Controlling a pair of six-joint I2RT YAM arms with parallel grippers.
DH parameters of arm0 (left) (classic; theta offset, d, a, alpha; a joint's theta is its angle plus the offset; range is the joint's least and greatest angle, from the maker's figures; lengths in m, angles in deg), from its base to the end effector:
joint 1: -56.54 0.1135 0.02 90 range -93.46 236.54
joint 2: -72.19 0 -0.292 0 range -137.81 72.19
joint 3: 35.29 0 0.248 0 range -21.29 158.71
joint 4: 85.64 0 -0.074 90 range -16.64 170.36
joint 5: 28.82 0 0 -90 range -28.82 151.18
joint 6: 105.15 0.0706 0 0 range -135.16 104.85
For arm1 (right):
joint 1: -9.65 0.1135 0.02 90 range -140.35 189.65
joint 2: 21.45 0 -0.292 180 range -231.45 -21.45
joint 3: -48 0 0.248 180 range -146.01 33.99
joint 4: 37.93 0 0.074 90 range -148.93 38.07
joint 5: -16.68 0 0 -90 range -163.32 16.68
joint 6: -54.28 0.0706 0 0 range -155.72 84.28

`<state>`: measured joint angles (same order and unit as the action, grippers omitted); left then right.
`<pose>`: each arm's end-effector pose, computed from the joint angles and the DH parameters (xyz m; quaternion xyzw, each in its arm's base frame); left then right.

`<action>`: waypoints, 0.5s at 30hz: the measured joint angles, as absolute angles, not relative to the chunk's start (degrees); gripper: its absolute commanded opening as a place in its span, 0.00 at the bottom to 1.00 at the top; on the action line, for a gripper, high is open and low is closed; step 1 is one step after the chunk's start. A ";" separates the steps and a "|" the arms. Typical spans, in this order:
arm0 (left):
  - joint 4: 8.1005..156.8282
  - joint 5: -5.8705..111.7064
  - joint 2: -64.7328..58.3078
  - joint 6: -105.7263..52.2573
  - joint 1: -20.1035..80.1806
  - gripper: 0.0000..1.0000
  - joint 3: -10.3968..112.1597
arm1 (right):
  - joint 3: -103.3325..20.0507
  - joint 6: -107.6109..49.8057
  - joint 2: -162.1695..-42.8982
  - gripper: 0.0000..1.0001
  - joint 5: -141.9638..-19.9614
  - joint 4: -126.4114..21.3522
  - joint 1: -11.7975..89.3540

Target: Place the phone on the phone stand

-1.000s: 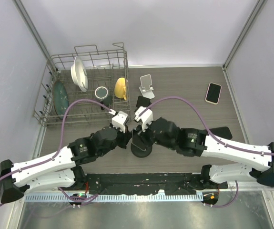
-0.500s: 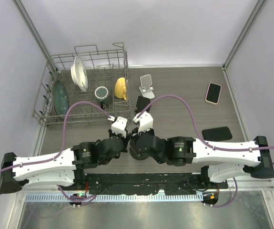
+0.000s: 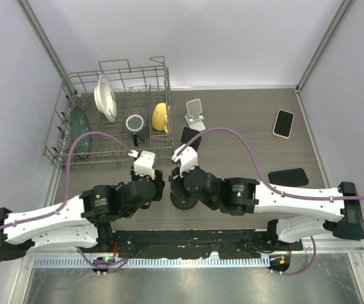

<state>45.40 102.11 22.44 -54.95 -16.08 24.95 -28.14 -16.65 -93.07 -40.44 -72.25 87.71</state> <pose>0.0964 -0.1531 0.3023 0.0926 0.8523 -0.1633 0.4882 0.0977 0.2766 0.3439 -0.2850 0.7921 0.1986 0.5019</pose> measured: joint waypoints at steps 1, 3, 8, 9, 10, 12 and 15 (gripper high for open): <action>42.93 102.43 23.57 -55.80 -16.17 0.52 26.04 | -28.07 -17.30 -93.15 0.01 -39.98 -72.36 87.08; 38.49 103.07 26.17 -57.81 -16.08 0.54 28.36 | -27.96 -18.33 -93.13 0.01 -39.63 -72.84 85.55; 30.06 105.95 32.80 -63.99 -15.82 0.59 31.46 | -27.96 -19.49 -93.09 0.06 -39.15 -74.17 84.06; 28.53 106.61 34.41 -64.96 -15.82 0.60 31.14 | -28.07 -19.44 -93.09 0.07 -39.10 -74.48 84.13; 28.05 106.74 34.87 -65.31 -15.82 0.62 30.98 | -28.14 -19.31 -93.09 0.11 -39.06 -74.65 84.11; 28.46 106.52 36.18 -65.17 -15.80 0.65 29.74 | -28.31 -18.88 -93.09 0.14 -38.80 -75.14 84.11; 31.50 104.69 37.08 -62.84 -15.78 0.71 27.11 | -28.70 -17.52 -93.00 0.15 -37.49 -76.62 84.04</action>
